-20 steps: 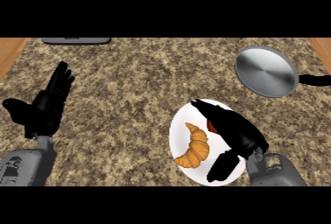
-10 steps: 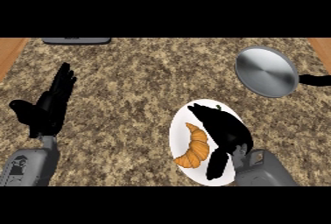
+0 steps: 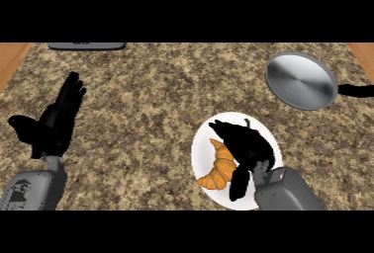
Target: Pick the croissant from the plate and place it in the pan
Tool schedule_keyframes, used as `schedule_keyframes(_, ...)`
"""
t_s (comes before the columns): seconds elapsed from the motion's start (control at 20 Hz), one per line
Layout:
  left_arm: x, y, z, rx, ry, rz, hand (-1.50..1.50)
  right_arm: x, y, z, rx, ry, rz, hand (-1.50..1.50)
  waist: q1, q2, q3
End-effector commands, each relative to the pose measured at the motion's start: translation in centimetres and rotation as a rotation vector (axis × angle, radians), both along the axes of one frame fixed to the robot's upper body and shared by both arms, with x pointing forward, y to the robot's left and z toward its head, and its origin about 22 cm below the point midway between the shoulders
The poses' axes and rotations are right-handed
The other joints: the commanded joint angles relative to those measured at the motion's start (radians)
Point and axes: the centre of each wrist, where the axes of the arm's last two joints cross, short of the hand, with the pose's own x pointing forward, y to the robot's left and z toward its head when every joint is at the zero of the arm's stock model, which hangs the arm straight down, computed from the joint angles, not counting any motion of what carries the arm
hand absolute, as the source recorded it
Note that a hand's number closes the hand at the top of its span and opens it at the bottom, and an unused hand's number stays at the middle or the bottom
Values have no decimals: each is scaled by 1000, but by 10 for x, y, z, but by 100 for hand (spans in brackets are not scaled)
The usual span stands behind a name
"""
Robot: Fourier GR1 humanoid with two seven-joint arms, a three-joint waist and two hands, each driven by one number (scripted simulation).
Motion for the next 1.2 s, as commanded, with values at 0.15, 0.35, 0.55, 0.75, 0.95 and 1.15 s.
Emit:
schedule_keyframes(0.15, -23, 12, 19, 1, 4, -6, 0, 11, -8, -29, -39, 30, 6, -150, 5, -1, 0)
schedule_keyframes(0.35, 5, 3, 2, -18, 11, 3, 0, 0, 4, -46, -42, 80, 18, -150, -3, 1, 0)
schedule_keyframes(0.55, 4, -2, 4, 12, -2, 4, 0, 5, 21, -50, -43, 109, 79, 150, -1, 1, 0)
schedule_keyframes(0.75, 13, -7, -2, -7, -1, 13, 0, 7, 29, -49, 2, 41, 175, 150, -1, 1, 0)
schedule_keyframes(0.95, 13, 0, -5, -9, -17, 5, 0, -1, 30, -58, 8, 15, 162, 150, -2, 1, 0)
schedule_keyframes(1.15, -4, -4, -9, -15, -13, -2, 0, 8, 29, -55, -47, 19, 124, 150, 0, 0, 0)
